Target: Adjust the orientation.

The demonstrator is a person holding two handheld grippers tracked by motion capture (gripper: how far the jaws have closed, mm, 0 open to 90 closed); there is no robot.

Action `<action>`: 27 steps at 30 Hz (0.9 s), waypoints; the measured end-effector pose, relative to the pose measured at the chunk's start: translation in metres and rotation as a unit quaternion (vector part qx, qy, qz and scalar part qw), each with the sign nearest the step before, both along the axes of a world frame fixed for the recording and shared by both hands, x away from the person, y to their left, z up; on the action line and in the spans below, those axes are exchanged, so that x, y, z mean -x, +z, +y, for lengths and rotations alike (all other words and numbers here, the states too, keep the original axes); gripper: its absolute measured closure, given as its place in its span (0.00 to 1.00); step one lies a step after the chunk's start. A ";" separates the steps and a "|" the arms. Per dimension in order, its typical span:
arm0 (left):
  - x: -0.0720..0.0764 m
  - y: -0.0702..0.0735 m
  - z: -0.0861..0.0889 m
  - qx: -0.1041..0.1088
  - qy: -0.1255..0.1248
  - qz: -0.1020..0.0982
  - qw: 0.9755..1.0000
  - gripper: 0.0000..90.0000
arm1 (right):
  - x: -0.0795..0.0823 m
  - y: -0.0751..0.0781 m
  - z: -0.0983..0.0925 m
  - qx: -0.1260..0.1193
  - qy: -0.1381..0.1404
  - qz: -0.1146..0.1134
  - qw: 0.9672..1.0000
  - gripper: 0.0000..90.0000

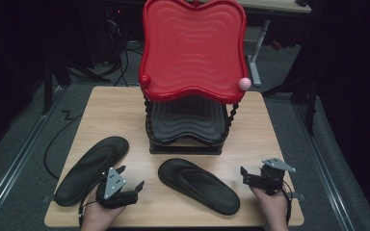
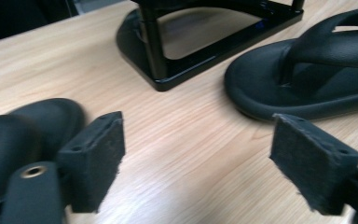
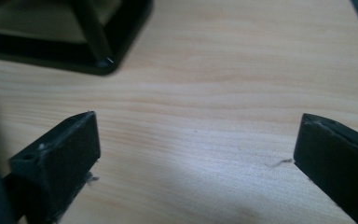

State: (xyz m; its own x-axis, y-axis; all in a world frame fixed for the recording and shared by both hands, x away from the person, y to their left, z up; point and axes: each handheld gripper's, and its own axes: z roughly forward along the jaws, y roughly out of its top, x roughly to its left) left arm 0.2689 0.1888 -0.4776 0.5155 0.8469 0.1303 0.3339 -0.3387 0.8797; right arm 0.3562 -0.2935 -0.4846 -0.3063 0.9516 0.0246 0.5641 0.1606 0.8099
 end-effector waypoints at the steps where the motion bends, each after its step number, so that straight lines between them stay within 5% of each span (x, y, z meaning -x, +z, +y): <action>1: 0.001 0.002 0.002 -0.004 0.003 -0.004 1.000 0.24 | 0.005 0.003 -0.002 -0.008 0.004 -0.007 1.000 0.01; 16: -0.010 0.011 0.041 0.023 0.076 -0.007 0.997 0.36 | 0.016 0.003 -0.012 -0.018 0.018 -0.012 1.000 0.04; 21: -0.007 0.011 0.061 0.018 0.110 -0.010 0.994 0.38 | 0.015 0.003 -0.014 -0.024 0.020 -0.007 1.000 0.06; 27: -0.005 0.010 0.095 0.017 0.140 0.015 0.990 0.48 | 0.013 0.001 -0.011 -0.019 0.025 -0.002 1.000 0.07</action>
State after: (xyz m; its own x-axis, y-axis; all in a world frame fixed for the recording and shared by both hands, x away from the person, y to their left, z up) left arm 0.2742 0.2837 -0.4679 0.2632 0.9608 0.0866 0.4371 -0.1988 0.8772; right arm 0.3431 -0.3041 -0.4841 -0.3541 0.9334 0.0585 0.5521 0.1582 0.8186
